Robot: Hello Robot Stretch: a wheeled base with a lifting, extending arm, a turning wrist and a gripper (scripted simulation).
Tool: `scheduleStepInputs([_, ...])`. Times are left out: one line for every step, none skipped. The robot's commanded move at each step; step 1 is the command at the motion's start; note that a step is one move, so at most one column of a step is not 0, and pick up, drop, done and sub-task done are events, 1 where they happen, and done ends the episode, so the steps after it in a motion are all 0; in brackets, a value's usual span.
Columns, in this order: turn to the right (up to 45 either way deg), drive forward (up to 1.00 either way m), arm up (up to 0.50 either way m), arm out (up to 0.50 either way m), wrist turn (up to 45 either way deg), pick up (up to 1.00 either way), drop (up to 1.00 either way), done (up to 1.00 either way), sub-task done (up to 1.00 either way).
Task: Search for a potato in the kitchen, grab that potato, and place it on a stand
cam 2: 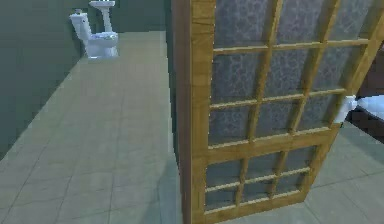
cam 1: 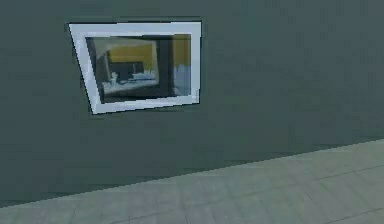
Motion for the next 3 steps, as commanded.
scheduleStepInputs([39.0,0.00,0.00,0.00,0.0,0.00,0.00,0.00,0.00])
scheduleStepInputs([0.0,0.60,0.00,0.00,0.0,0.00,0.00,0.00,0.00])
scheduleStepInputs([36.0,0.00,0.00,0.00,0.0,0.00,0.00,0.00,0.00])
